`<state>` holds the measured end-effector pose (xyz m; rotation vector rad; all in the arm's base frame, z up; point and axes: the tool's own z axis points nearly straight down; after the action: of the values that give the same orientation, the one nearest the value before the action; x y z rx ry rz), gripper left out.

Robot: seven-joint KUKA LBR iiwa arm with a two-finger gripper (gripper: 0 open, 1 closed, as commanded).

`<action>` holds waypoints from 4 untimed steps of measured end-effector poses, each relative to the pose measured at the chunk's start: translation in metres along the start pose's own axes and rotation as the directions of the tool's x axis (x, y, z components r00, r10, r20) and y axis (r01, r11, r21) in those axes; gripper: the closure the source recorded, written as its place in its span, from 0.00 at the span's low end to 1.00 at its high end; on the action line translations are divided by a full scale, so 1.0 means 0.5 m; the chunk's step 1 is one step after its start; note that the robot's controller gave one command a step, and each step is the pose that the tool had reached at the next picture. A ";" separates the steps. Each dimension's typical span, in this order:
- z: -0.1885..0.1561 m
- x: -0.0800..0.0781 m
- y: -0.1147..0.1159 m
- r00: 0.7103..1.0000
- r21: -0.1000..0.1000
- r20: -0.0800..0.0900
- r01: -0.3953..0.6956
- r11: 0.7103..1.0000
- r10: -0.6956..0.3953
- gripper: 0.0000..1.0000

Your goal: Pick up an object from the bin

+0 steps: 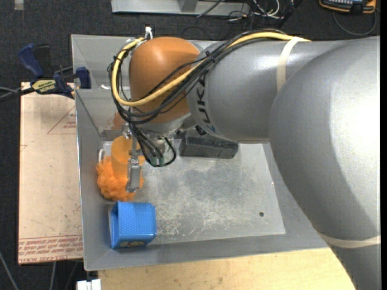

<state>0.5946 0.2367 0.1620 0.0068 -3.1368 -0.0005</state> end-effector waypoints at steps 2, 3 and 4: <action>0.052 0.019 0.004 0.998 -0.003 0.015 0.065 0.998 -0.065 0.00; 0.109 0.012 0.013 0.999 -0.009 0.030 0.045 0.999 -0.044 0.00; 0.112 0.005 0.018 0.999 -0.014 0.042 0.020 1.000 -0.019 0.00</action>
Offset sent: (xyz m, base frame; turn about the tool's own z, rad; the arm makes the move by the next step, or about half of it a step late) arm -0.0385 0.0077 -0.0920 -0.1921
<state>0.5915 0.2459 0.1060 0.0382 -3.1784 -0.0243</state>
